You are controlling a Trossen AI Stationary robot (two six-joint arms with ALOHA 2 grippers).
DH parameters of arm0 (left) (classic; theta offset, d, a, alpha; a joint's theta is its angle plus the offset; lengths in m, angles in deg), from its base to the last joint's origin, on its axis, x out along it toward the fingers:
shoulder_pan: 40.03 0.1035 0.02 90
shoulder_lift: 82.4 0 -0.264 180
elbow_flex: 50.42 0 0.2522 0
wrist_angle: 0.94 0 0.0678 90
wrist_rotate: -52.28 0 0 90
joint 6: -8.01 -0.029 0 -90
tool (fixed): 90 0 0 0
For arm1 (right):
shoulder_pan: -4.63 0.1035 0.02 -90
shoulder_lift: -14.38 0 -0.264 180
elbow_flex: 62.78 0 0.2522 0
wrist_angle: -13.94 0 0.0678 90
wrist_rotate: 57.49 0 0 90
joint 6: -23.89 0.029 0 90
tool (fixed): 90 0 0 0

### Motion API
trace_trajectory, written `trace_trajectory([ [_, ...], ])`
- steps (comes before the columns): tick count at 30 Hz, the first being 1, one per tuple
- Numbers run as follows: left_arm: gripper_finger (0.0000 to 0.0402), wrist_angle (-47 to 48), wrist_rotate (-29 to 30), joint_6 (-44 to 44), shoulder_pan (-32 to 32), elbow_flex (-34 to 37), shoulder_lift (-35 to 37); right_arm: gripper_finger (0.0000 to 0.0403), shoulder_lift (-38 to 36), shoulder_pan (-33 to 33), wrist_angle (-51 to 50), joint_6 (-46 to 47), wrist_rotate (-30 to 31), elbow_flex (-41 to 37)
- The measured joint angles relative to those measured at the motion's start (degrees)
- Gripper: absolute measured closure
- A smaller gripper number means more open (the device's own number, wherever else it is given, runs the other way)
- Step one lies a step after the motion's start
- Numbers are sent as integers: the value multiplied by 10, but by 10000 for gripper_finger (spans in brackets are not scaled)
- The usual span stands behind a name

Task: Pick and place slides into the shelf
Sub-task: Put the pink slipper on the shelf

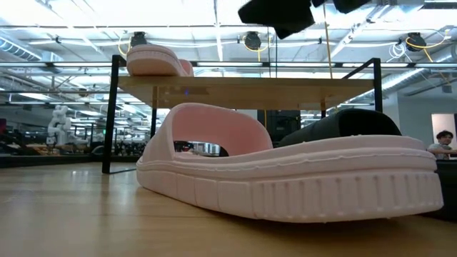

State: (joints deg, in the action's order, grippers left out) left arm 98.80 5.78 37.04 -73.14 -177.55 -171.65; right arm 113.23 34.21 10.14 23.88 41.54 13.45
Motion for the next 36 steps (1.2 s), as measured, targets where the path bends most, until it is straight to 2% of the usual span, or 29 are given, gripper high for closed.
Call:
trace_trajectory([
  [3, 261, -2, 0, 9, -5, 0, 0, 213, 12, 4, 1, 0, 9, 5],
  [10, 261, -7, 0, 21, -16, 0, 0, 213, 32, -3, -19, -6, 79, 6],
  [36, 261, -8, 4, 23, -17, 0, 0, 213, 63, -23, -30, 19, 92, 5],
])
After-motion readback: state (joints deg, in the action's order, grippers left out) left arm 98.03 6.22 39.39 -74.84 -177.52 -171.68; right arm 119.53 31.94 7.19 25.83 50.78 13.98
